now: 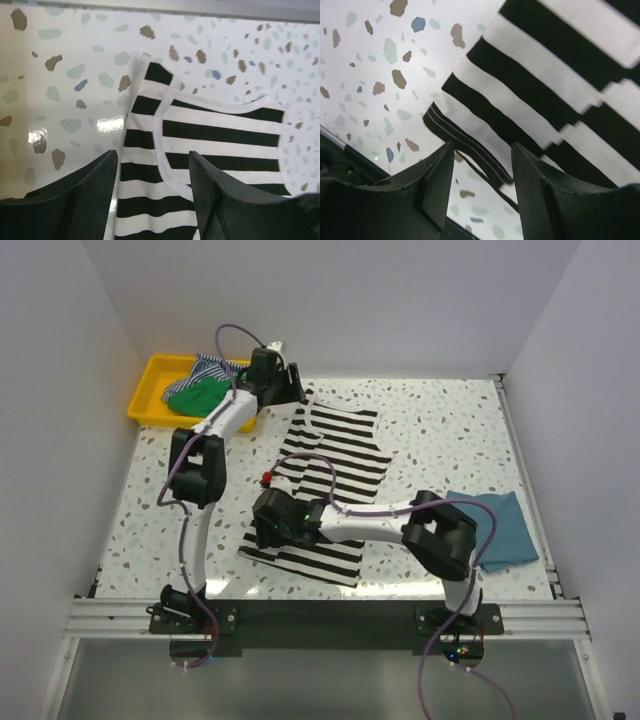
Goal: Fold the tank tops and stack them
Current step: Fold the tank top
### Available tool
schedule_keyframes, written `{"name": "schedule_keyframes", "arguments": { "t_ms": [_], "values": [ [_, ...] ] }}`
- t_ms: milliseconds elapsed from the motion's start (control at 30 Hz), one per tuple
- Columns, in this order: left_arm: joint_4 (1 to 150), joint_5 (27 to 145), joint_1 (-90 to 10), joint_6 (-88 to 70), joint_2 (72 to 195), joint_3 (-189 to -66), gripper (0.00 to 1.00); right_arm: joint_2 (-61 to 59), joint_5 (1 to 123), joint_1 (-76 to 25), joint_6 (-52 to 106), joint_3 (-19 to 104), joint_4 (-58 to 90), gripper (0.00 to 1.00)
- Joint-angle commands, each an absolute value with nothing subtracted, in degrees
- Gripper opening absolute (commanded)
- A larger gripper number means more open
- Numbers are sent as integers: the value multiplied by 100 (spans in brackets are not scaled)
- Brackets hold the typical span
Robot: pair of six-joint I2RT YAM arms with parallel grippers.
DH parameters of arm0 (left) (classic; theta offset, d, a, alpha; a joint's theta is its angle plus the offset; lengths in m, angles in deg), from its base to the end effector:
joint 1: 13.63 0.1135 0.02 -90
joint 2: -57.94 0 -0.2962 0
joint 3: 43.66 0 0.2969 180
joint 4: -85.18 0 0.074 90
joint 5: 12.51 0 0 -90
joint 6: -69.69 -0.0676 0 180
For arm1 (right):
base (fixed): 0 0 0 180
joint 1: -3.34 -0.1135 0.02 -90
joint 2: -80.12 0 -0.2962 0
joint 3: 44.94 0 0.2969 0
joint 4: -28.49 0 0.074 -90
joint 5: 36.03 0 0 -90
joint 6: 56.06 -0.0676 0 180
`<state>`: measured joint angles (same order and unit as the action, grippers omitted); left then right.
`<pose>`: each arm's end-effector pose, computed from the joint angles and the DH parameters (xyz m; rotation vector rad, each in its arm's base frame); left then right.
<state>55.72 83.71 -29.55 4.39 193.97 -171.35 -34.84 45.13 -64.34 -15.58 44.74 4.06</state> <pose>0.6120 -0.1822 0.1895 -0.1137 2.2716 -0.5025 0.2012 0.4628 0.1478 -0.3324 2.5403 0.6987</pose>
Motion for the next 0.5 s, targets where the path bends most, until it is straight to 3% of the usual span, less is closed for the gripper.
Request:
{"name": "schedule_keyframes", "arguments": {
  "t_ms": [0,167,233,467],
  "values": [
    [6200,8909,-2972,403,18364,-17345,64,-2344,4378,-6135,-1318,4231,190,54],
    [6859,8760,-2998,982,17258,-16084,65,-955,4009,-5451,-1203,3583,-503,54],
    [6904,8734,-3190,1202,16958,-15668,64,-577,4174,-4679,-1124,3335,-636,54],
    [6650,7585,-5008,1404,15359,-13260,56,-977,5265,-2181,-544,3262,-865,43]
  ]
}}
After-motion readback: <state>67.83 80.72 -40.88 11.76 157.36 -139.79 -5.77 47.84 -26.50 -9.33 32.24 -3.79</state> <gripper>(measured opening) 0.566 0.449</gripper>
